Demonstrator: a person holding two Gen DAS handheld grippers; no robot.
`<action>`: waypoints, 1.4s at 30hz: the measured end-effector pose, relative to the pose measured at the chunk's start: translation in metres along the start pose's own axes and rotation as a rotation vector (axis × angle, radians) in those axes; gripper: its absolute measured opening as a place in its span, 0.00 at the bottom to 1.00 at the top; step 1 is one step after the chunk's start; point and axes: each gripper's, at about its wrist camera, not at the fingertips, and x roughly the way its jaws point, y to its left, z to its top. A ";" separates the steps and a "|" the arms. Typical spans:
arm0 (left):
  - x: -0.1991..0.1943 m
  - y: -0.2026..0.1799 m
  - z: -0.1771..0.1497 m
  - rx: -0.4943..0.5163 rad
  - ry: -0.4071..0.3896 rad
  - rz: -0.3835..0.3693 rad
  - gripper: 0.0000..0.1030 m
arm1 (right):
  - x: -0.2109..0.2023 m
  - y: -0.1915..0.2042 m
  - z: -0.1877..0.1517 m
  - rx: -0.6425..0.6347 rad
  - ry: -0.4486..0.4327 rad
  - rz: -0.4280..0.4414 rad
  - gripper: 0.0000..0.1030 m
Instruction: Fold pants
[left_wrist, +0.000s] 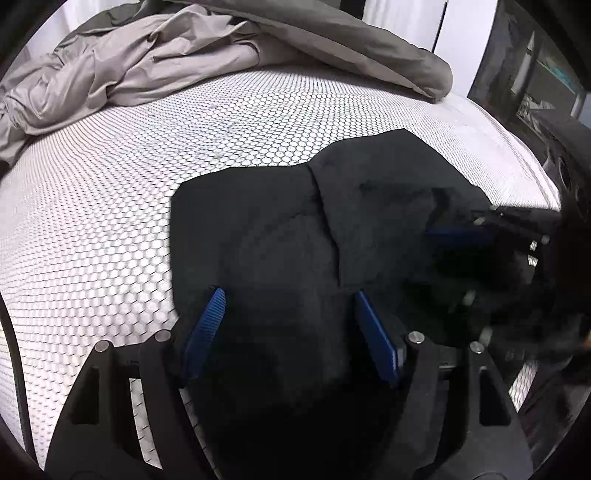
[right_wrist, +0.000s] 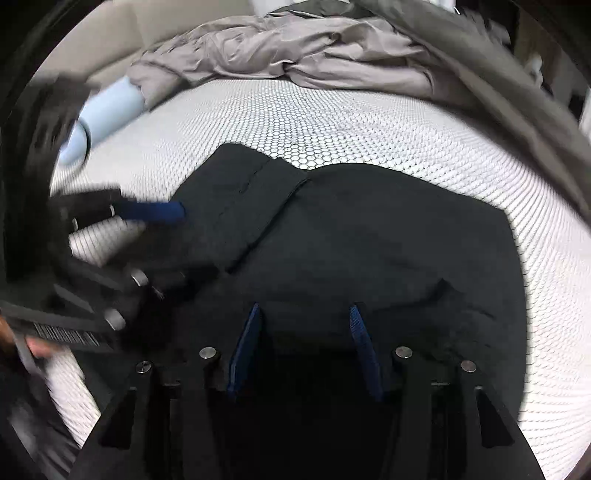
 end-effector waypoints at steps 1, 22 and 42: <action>-0.004 0.004 -0.004 -0.009 0.000 -0.005 0.69 | -0.005 -0.004 -0.004 -0.011 0.005 -0.067 0.48; -0.018 0.010 -0.002 -0.073 -0.015 -0.019 0.63 | -0.001 -0.004 0.007 0.014 0.036 -0.037 0.49; -0.014 0.007 0.034 -0.177 -0.002 0.057 0.58 | 0.005 -0.012 0.026 0.132 -0.003 0.014 0.49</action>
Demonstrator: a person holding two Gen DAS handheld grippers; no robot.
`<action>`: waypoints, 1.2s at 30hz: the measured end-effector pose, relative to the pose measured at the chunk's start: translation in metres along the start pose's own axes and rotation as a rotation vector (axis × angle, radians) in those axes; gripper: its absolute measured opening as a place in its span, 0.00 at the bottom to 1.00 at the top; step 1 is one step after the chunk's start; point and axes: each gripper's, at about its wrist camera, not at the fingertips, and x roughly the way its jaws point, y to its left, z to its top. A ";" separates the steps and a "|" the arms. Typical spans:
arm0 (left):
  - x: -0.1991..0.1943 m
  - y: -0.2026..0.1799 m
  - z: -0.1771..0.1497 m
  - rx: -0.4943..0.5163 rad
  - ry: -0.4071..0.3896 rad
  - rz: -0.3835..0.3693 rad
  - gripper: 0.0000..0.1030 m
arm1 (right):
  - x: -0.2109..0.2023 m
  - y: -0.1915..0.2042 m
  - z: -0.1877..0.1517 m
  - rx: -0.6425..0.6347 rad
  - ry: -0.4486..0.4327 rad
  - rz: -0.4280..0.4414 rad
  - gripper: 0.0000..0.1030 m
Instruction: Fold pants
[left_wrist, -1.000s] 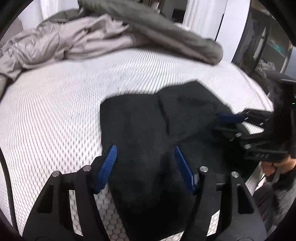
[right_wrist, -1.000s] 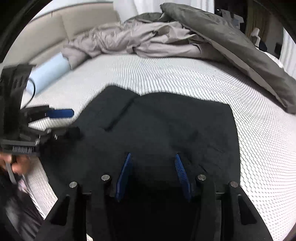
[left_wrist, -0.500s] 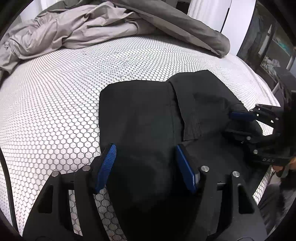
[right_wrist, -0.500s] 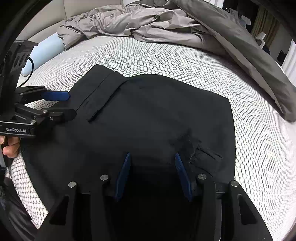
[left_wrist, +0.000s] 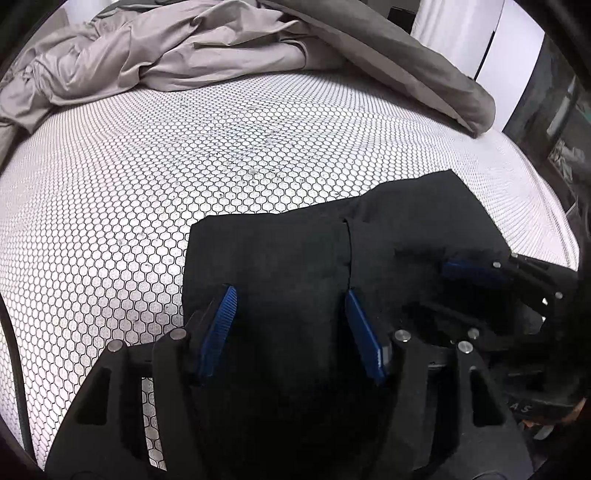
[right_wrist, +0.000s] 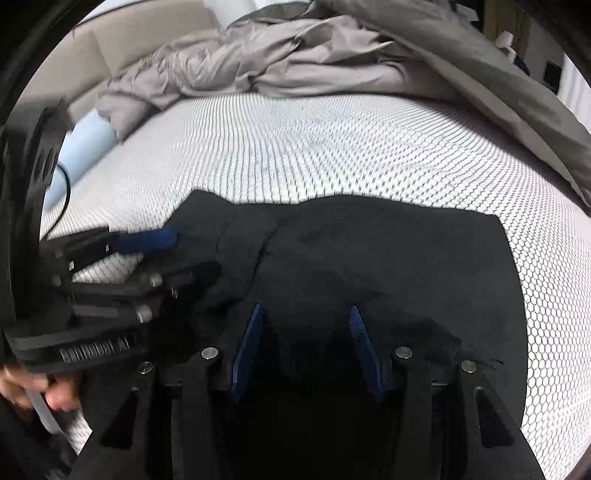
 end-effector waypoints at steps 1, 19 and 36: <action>-0.003 0.000 -0.002 0.006 -0.002 0.005 0.58 | -0.003 -0.004 -0.003 -0.013 -0.001 -0.020 0.49; -0.069 -0.031 -0.093 0.162 -0.021 -0.130 0.56 | -0.017 0.006 -0.040 -0.087 -0.008 0.054 0.57; -0.123 -0.050 -0.157 0.260 -0.003 -0.145 0.56 | -0.052 0.022 -0.069 -0.162 -0.049 0.105 0.56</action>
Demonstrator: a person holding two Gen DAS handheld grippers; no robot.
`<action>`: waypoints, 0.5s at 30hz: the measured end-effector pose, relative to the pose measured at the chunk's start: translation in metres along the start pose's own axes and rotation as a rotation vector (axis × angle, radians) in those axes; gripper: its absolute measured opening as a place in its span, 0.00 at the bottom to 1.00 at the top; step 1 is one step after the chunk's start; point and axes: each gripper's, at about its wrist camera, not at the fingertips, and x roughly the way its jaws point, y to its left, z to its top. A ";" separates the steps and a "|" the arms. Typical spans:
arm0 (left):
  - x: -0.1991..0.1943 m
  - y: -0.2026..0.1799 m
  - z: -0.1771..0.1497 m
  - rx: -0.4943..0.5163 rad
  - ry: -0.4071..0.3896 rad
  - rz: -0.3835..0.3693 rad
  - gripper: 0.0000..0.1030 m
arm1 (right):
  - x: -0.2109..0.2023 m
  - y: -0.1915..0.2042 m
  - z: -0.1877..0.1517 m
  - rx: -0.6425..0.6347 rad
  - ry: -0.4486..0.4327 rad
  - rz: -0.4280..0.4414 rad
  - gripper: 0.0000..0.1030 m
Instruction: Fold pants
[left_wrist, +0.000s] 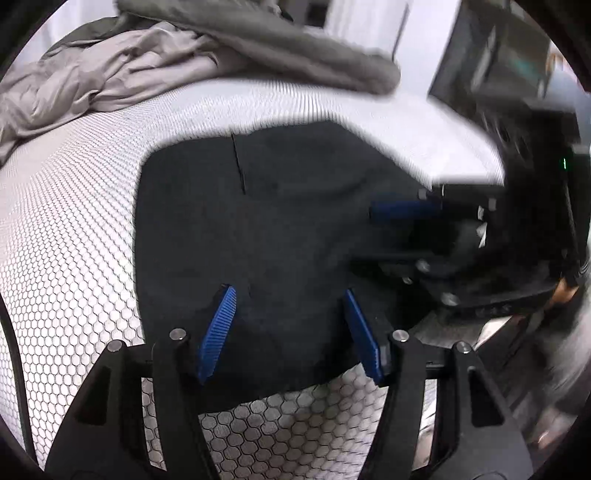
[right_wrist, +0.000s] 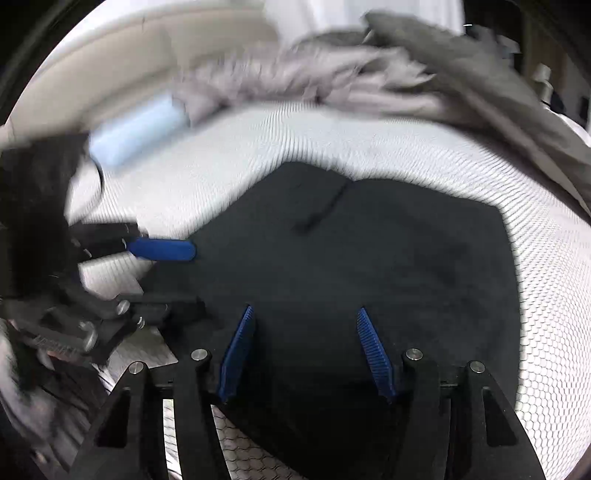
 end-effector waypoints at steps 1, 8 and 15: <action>0.000 -0.006 -0.008 0.044 0.007 0.022 0.56 | 0.009 0.000 -0.004 -0.022 0.032 -0.035 0.55; -0.038 -0.001 -0.049 0.123 0.010 0.019 0.66 | -0.044 -0.066 -0.048 0.053 -0.005 -0.036 0.66; -0.069 0.074 -0.032 -0.189 -0.106 -0.085 0.68 | -0.068 -0.113 -0.063 0.335 -0.099 0.190 0.58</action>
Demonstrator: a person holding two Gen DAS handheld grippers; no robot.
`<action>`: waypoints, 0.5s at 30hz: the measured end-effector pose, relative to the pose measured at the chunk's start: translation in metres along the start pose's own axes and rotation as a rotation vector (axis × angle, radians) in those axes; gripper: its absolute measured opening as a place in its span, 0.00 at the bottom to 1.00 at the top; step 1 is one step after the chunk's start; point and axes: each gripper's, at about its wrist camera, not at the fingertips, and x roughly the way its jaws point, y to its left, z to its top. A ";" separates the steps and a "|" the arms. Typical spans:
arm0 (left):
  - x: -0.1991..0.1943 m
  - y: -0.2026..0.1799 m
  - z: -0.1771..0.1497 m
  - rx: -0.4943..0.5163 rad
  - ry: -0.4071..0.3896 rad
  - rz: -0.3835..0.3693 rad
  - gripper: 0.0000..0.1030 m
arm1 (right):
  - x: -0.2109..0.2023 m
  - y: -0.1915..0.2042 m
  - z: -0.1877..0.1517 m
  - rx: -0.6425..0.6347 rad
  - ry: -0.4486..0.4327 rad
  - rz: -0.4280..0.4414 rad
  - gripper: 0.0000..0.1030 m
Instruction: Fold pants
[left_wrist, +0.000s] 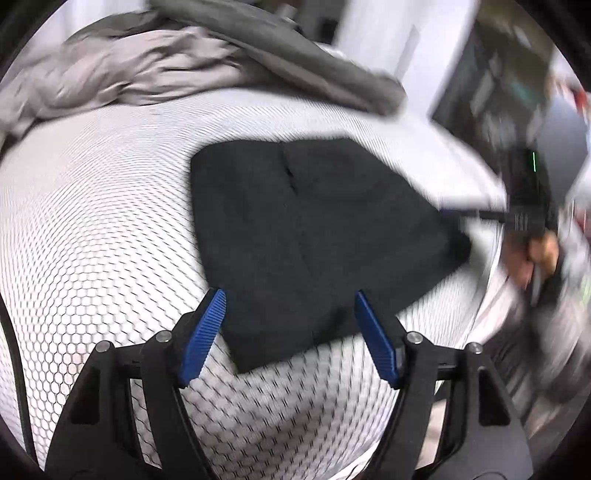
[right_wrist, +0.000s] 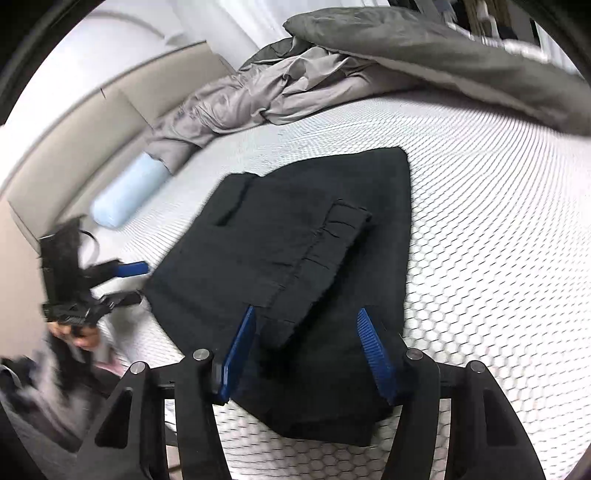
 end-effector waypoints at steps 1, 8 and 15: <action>-0.002 0.008 0.001 -0.052 -0.009 -0.009 0.68 | 0.000 -0.004 -0.001 0.020 -0.002 0.024 0.58; 0.023 0.038 -0.010 -0.214 0.093 -0.011 0.50 | 0.040 -0.010 -0.005 0.240 0.050 0.094 0.32; 0.007 0.035 -0.025 -0.203 0.090 -0.013 0.51 | 0.013 0.013 0.004 0.105 -0.007 0.020 0.13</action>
